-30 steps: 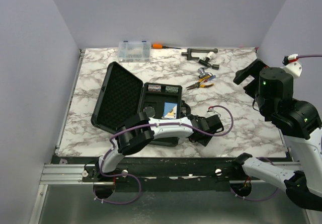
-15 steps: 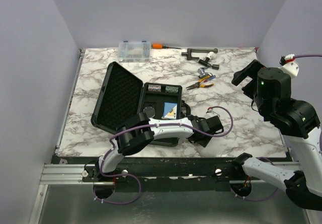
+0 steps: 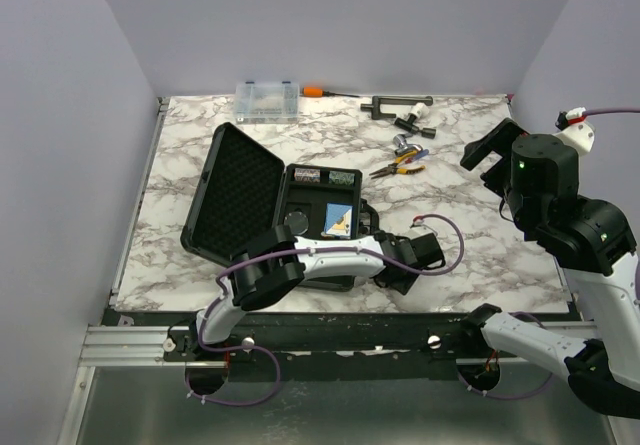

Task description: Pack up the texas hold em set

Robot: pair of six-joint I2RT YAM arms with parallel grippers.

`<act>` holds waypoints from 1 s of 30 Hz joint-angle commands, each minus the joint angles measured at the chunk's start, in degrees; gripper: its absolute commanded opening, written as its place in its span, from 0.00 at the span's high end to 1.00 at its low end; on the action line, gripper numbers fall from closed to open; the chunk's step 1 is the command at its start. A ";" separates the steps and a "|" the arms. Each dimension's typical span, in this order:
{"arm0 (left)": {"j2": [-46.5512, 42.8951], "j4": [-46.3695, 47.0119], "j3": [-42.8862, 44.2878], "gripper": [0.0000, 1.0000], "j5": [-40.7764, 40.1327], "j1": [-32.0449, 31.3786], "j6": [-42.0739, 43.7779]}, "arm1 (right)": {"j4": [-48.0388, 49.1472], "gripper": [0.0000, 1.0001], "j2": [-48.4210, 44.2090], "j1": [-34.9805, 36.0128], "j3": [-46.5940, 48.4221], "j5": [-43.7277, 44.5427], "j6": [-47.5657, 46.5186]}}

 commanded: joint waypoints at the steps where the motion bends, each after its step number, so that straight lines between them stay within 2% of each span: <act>1: -6.10 -1.63 -0.45 0.75 1.25 -1.51 -0.84 | 0.67 0.00 -0.08 -0.30 0.71 0.42 -0.14; 5: -10.66 -1.67 -1.94 0.83 1.68 -1.69 -1.56 | 0.63 0.00 -0.11 -0.33 1.73 1.02 -0.37; 9: -14.75 -1.73 -3.66 1.00 1.29 -1.86 -1.64 | 0.59 0.00 -0.40 -0.29 1.60 0.94 -0.24; 18: -22.49 -7.38 -5.20 1.00 -4.44 0.52 -0.83 | 0.58 0.00 -0.57 -0.33 0.64 -0.76 0.81; 25: -26.70 -9.02 -8.52 1.00 -5.22 8.56 0.85 | 0.15 0.00 -1.46 -0.32 -1.04 -3.12 2.24; 30: -28.91 -10.15 -10.87 1.00 -5.49 15.90 -2.31 | -0.59 0.00 -2.35 -0.29 -3.34 -4.78 3.70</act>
